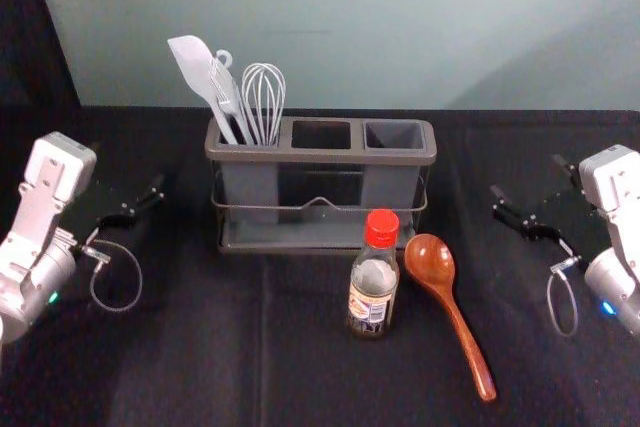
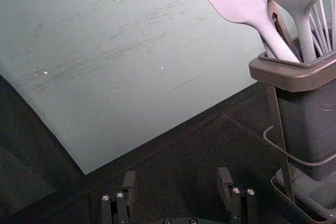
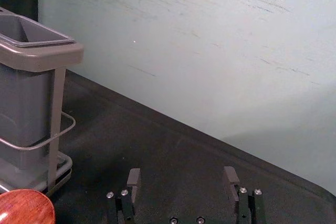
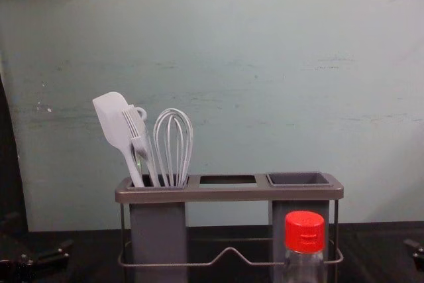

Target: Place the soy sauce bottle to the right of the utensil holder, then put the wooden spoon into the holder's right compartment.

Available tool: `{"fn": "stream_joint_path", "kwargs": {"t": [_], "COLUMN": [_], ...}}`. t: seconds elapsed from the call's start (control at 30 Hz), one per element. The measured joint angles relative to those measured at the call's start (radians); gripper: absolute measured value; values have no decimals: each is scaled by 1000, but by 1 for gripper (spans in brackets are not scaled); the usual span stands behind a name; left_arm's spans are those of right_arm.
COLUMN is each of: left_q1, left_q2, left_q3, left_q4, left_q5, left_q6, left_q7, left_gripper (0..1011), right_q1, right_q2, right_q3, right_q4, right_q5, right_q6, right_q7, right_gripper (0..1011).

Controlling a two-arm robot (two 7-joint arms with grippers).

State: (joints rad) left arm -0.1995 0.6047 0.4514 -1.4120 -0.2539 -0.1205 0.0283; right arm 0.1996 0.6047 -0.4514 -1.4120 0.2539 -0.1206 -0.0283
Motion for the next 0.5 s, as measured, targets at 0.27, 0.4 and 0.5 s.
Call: {"fn": "stream_joint_path", "kwargs": {"t": [0.27,0.4,0.5], "left_q1": [0,0,0], "left_q2": [0,0,0], "left_q3": [0,0,0], "left_q4": [0,0,0], "left_q5": [0,0,0], "left_q6": [0,0,0], "left_q7": [0,0,0], "left_gripper": [1000,1000,1000], "right_q1": [0,0,0], "right_q2": [0,0,0], "right_q3": [0,0,0], "right_q4": [0,0,0], "right_q5": [0,0,0], "right_q6": [0,0,0], "right_q7": [0,0,0], "right_gripper": [1003,1002,1003]}}
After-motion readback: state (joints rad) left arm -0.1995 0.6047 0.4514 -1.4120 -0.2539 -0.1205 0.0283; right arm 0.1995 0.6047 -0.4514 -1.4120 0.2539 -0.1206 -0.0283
